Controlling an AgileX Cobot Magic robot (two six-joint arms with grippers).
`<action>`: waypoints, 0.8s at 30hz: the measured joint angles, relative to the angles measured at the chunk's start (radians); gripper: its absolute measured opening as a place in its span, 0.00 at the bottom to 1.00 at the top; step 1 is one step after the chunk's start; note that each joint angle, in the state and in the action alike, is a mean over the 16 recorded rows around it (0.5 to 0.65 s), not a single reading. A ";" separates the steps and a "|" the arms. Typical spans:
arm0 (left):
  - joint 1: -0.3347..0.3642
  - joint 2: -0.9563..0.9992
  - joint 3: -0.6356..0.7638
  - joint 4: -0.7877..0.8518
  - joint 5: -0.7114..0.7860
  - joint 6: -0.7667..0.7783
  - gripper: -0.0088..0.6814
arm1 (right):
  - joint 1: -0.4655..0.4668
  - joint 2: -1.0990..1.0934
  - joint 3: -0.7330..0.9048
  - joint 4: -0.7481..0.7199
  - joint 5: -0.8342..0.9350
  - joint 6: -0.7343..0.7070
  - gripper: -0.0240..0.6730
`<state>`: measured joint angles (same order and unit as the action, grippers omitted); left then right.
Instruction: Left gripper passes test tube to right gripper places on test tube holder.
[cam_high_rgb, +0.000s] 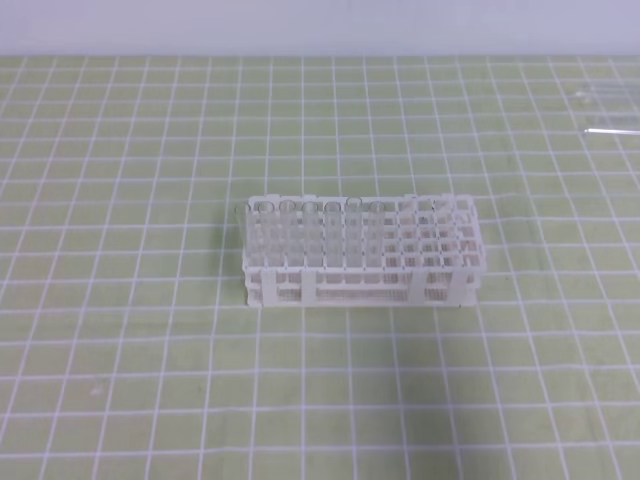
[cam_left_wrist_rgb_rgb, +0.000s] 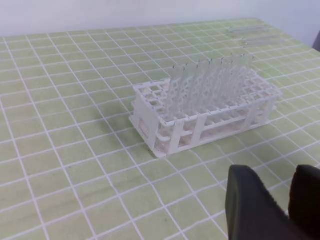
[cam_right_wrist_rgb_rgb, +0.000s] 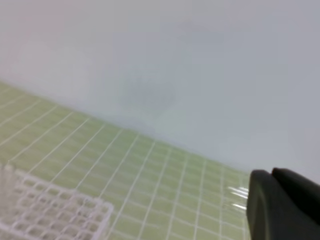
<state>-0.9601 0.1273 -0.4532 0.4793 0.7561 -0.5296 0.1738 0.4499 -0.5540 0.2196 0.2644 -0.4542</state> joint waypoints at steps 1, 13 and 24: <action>0.000 0.000 0.000 -0.001 0.001 0.000 0.26 | -0.012 -0.027 0.038 0.006 -0.032 0.000 0.01; 0.000 -0.001 -0.001 -0.004 0.007 0.000 0.26 | -0.094 -0.252 0.487 0.126 -0.395 0.004 0.01; 0.000 -0.002 -0.001 -0.005 0.009 0.001 0.26 | -0.098 -0.373 0.555 -0.060 -0.183 0.289 0.01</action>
<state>-0.9604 0.1257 -0.4540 0.4744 0.7647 -0.5291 0.0758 0.0769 0.0008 0.1595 0.0816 -0.1655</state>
